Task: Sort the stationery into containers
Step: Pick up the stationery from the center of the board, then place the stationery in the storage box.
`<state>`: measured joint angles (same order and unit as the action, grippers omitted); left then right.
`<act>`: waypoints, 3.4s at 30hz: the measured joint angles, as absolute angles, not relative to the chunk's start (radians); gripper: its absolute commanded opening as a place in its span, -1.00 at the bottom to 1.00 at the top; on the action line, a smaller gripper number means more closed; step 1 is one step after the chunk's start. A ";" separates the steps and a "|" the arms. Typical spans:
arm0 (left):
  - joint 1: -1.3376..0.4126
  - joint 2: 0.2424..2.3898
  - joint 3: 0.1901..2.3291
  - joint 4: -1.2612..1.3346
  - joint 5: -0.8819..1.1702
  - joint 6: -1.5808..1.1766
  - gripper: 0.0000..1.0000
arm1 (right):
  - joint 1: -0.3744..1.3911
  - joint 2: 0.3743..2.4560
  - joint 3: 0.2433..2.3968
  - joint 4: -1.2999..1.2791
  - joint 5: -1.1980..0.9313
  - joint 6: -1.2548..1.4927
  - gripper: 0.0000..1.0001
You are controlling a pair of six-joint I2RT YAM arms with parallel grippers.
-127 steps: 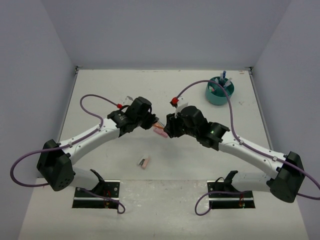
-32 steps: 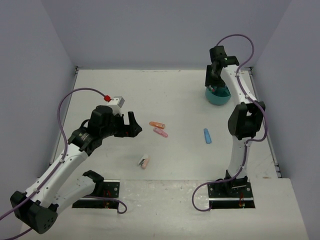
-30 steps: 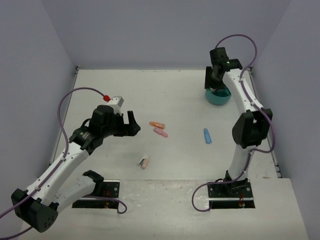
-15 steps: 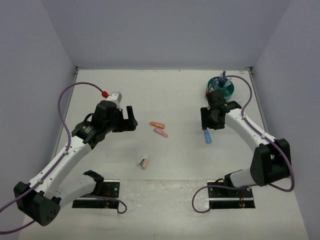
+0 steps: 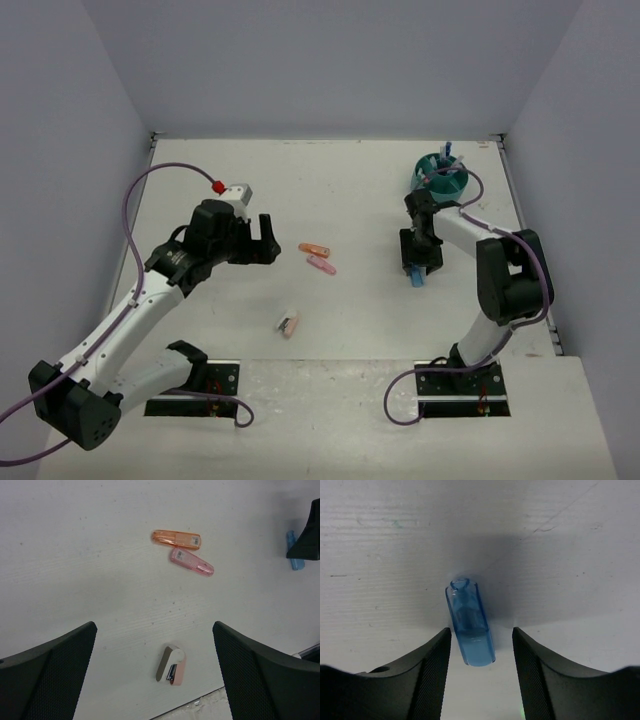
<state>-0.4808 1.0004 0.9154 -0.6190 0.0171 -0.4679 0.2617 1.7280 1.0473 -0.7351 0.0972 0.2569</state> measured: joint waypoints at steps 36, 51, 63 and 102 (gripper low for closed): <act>-0.481 0.891 0.884 -0.577 0.078 -0.374 1.00 | 0.234 1.815 1.217 -0.831 0.034 0.217 -1.00; -0.480 0.788 0.836 -0.561 -0.011 -0.374 1.00 | 0.181 1.215 0.932 -0.089 0.339 0.361 -1.00; -0.480 0.775 0.820 -0.555 -0.032 -0.374 1.00 | -0.037 1.341 0.923 0.168 0.327 0.442 -1.00; -0.480 0.766 0.820 -0.540 -0.034 -0.374 1.00 | -0.186 1.927 1.449 -0.129 0.043 0.521 -0.29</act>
<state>-0.4805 0.7658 0.8200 -0.5400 -0.0341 -0.3740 -0.1856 1.9274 1.4494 -0.1286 0.0433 0.5210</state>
